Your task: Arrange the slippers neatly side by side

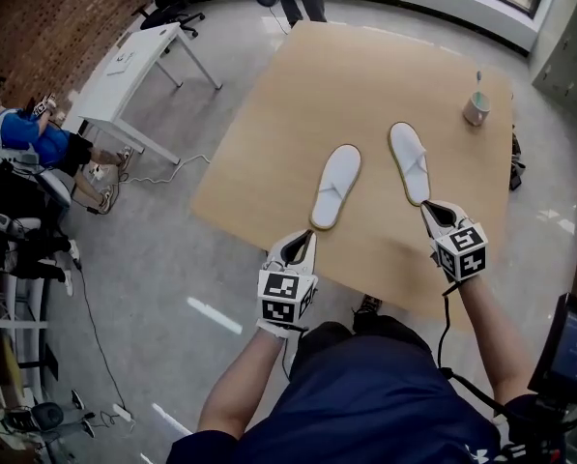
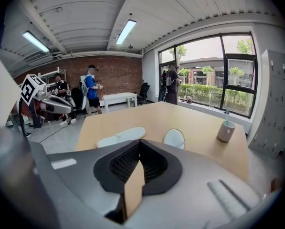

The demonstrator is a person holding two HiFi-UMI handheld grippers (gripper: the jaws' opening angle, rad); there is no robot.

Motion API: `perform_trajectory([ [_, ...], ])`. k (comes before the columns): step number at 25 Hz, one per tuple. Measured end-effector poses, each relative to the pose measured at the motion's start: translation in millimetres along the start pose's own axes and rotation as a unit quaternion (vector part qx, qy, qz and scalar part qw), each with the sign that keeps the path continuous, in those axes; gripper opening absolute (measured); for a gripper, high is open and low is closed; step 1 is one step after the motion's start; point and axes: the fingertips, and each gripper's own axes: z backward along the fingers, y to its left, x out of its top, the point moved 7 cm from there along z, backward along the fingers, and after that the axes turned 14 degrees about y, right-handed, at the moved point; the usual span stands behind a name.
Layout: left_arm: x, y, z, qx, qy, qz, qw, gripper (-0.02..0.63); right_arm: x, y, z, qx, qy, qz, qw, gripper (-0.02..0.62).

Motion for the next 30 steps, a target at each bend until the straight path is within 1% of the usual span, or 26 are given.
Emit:
perform_trajectory([
  [4, 11.5, 8.9, -31.5, 0.013, 0.028, -0.009, 0.9995, 0.005, 9.6, -30.4, -30.0, -0.015, 0.025, 0.011, 1.0, 0.005],
  [7, 14.0, 17.3, -58.5, 0.012, 0.054, -0.014, 0.9984, 0.005, 11.5, -51.1, -57.0, -0.029, 0.049, 0.019, 0.998, 0.006],
  [9, 9.7, 26.5, -81.2, 0.012, 0.073, -0.025, 0.9969, 0.005, 13.1, -61.4, -77.2, -0.037, 0.065, 0.026, 0.997, 0.005],
  [11, -2.6, 35.2, -105.6, 0.014, 0.103, -0.042, 0.9937, 0.005, 12.9, -68.7, -96.9, -0.044, 0.081, 0.034, 0.995, 0.006],
  [14, -16.5, 38.4, -137.3, 0.008, 0.14, -0.065, 0.988, 0.009, 6.9, -76.5, -125.5, -0.054, 0.107, 0.068, 0.99, 0.006],
  [17, -30.7, 42.4, -163.2, 0.002, 0.161, -0.084, 0.9833, 0.017, 2.8, -79.9, -149.0, -0.071, 0.13, 0.121, 0.982, 0.005],
  [20, -40.4, 47.1, -179.0, -0.001, 0.178, -0.095, 0.9793, 0.019, -1.1, -81.8, -164.1, -0.081, 0.142, 0.145, 0.976, 0.005],
  [25, -46.5, 51.9, -191.7, -0.011, 0.205, -0.109, 0.9726, 0.023, -13.5, -82.1, -175.8, -0.083, 0.186, 0.144, 0.968, 0.005],
  [30, -51.8, 54.6, -199.5, -0.017, 0.221, -0.117, 0.9681, 0.023, -18.9, -80.5, -174.0, -0.084, 0.185, 0.111, 0.973, 0.005],
])
